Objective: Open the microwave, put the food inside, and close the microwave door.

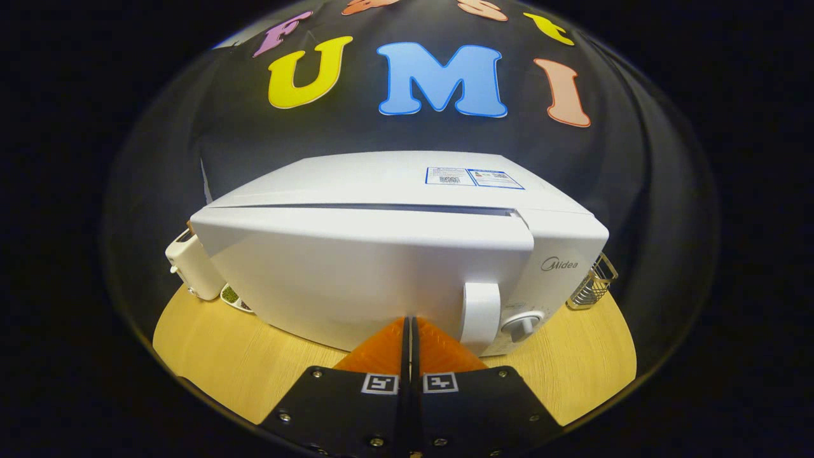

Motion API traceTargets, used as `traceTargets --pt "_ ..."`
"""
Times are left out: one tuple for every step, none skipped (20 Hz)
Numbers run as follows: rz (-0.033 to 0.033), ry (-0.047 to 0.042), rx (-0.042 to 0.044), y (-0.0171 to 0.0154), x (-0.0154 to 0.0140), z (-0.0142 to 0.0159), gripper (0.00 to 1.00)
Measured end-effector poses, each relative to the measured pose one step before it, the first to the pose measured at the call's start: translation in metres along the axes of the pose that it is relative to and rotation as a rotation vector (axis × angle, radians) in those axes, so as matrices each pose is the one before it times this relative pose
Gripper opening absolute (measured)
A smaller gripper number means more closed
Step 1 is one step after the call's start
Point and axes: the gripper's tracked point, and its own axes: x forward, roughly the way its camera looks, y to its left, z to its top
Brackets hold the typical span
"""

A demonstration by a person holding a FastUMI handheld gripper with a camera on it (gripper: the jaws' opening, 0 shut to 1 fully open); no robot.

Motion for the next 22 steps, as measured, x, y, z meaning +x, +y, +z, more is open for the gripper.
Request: traceTargets --pt "0.00371 0.00175 0.00626 -0.00022 0.00211 0.00201 0.0" --pt "-0.00323 0.00144 0.00787 -0.00322 0.00339 0.00363 0.0" --pt "0.00651 0.02361 0.03223 0.00096 -0.00021 -0.00162 0.0" --pt "0.00683 -0.00108 -0.00142 0.0001 0.00083 -0.00088 0.0" --pt "-0.00093 -0.00387 -0.01925 -0.00027 0.00043 -0.00015 0.0" --pt "-0.0059 -0.0019 -0.02614 0.00063 -0.00156 -0.00094 0.0" --pt "-0.00181 -0.00899 -0.01565 0.00089 -0.00277 0.00124 0.0" --pt "0.01349 -0.01863 -0.0006 0.00616 -0.0041 0.00485 0.0" --pt "0.01363 -0.02134 0.00267 0.00585 -0.00628 0.0054 0.0" --pt "0.00491 -0.01901 -0.00393 0.00295 -0.00623 0.00372 0.0" --pt "0.00164 -0.01705 -0.00297 0.0029 -0.00719 0.00346 0.0" --pt "0.01178 -0.01447 0.00051 0.00548 -0.00642 0.00214 0.0" --pt "0.02337 -0.01128 0.00616 0.00796 -0.00856 0.00176 0.01" --pt "0.00965 -0.01311 0.00595 0.00485 -0.00846 0.00162 0.01" --pt "0.0046 -0.0184 0.00329 0.0033 -0.00793 0.00266 0.06" --pt "0.01044 -0.01347 0.00323 0.00451 -0.01016 0.00189 0.11" --pt "0.01663 -0.01081 0.00059 0.00611 -0.00955 0.00239 0.28" --pt "0.01858 -0.00926 -0.00023 0.0057 -0.01195 0.00015 0.38" --pt "0.01006 -0.01448 0.00059 0.00363 -0.01123 0.0038 0.62" --pt "-0.00061 -0.01987 0.00051 0.00251 -0.01267 0.00585 0.75" --pt "0.00103 -0.02463 0.00461 0.00169 -0.00936 0.00319 0.99" --pt "-0.00643 -0.02515 0.00256 0.00336 -0.0155 0.00714 1.0"
